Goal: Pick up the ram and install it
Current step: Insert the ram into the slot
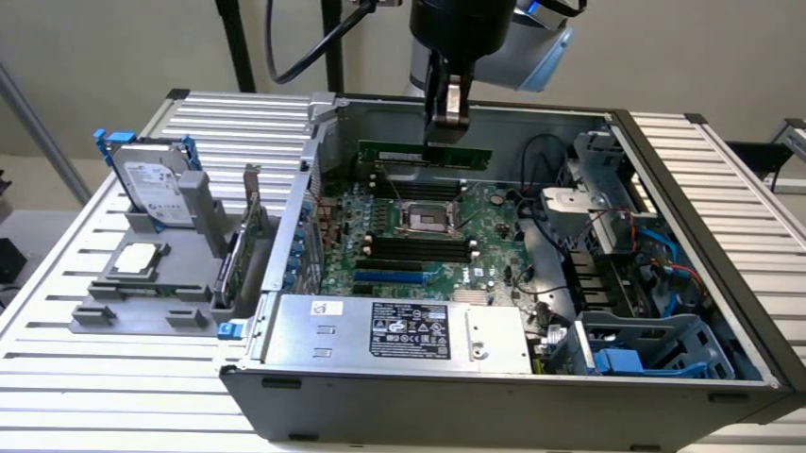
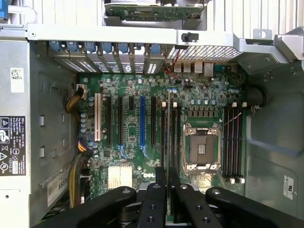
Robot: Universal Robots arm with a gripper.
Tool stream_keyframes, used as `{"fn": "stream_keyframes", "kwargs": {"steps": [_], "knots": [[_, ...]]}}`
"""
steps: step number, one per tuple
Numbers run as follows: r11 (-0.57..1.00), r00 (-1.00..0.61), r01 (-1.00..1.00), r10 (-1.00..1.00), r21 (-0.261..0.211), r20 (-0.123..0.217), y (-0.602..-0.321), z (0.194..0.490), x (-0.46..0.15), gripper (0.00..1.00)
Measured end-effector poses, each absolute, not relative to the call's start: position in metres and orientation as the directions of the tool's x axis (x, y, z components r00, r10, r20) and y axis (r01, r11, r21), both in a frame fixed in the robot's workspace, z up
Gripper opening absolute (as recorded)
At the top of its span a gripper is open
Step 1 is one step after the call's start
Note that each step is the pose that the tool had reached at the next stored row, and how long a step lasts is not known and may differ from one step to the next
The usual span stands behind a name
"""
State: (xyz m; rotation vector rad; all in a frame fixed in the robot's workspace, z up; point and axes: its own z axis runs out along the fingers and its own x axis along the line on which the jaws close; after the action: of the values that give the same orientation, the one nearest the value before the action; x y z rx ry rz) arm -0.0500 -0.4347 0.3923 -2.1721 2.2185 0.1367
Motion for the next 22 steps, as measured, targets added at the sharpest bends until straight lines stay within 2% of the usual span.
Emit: {"fn": "stream_keyframes", "kwargs": {"steps": [4,11,18,22], "knots": [[0.019,-0.023,-0.999,-0.996,0.039,-0.086,-0.433,0.391,-0.050,0.14],[0.020,-0.023,-0.999,-0.997,0.039,-0.073,-0.414,0.382,-0.048,0.14],[0.021,-0.023,-0.999,-0.999,0.038,-0.038,-0.400,0.374,-0.046,0.14],[0.022,-0.023,-0.999,-0.999,0.038,-0.035,-0.400,0.366,-0.045,0.14]]}}
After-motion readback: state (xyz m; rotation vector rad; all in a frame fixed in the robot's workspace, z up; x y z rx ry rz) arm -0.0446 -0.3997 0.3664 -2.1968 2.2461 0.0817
